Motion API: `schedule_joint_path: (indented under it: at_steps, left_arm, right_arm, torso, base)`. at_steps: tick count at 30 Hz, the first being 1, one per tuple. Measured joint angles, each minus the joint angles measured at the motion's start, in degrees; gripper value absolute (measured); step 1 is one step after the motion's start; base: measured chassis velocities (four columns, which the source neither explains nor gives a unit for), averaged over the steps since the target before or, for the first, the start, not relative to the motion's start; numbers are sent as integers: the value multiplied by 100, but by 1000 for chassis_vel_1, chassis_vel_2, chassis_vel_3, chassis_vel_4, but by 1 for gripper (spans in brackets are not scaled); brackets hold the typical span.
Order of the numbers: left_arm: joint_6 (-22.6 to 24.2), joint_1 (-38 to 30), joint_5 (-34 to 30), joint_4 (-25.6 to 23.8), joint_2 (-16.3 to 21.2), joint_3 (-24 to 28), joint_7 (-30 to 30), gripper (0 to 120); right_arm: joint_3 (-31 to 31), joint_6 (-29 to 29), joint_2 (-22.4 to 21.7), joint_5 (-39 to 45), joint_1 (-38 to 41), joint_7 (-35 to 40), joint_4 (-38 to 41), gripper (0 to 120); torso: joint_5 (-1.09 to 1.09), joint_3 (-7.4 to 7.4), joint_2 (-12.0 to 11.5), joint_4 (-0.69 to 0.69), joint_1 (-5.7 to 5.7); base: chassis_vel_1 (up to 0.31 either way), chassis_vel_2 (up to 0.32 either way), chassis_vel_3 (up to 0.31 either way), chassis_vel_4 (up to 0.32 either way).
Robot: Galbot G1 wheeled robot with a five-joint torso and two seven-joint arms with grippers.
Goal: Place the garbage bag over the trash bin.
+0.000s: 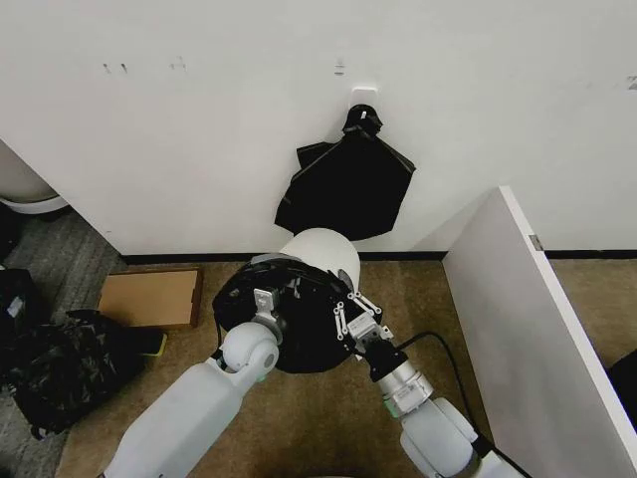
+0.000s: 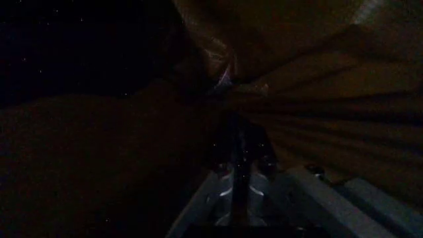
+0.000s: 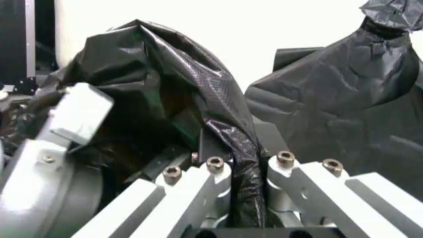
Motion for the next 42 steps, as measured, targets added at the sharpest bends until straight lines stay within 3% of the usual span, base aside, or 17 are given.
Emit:
schedule_joint_path:
  at_steps: [8,14,19,20,23,33,42]
  left_arm:
    - [155,-156,-252,97,-118,26,13,0]
    - [211,-94,-264,-112,0,53,92,0]
    - [282,310,-234,-754,442,-45,661,0]
    - [307,413,-232,-840,524,-80,774,0]
    - [355,643,-216,-959,648,-103,1060,0]
    - [376,747,114,-699,488,60,1260,0]
    - [417,490,217,-242,305,52,1007,0]
  right_arm:
    - [6,87,-33,124,-5,-124,37,1]
    - [38,144,-20,89,25,-123,-38,1]
    - [125,330,79,-102,162,-79,-414,1]
    - [137,350,100,-125,194,-64,-496,1]
    - [137,363,134,-166,236,-35,-574,1]
    - [106,378,142,-196,197,-64,-460,1]
    - [101,435,144,-188,129,-124,-299,1]
  torso:
    - [0,0,0,-1,0]
    - [0,0,0,-1,0]
    - [-1,0,0,-2,0]
    - [3,0,0,4,0]
    - [1,-1,0,1,0]
    - [-1,-1,0,-1,0]
    - [-1,-1,0,-1,0]
  base:
    - [0,0,0,0]
    - [0,0,0,0]
    - [0,0,0,0]
    - [0,0,0,0]
    - [0,0,0,0]
    - [0,0,0,0]
    - [0,0,0,0]
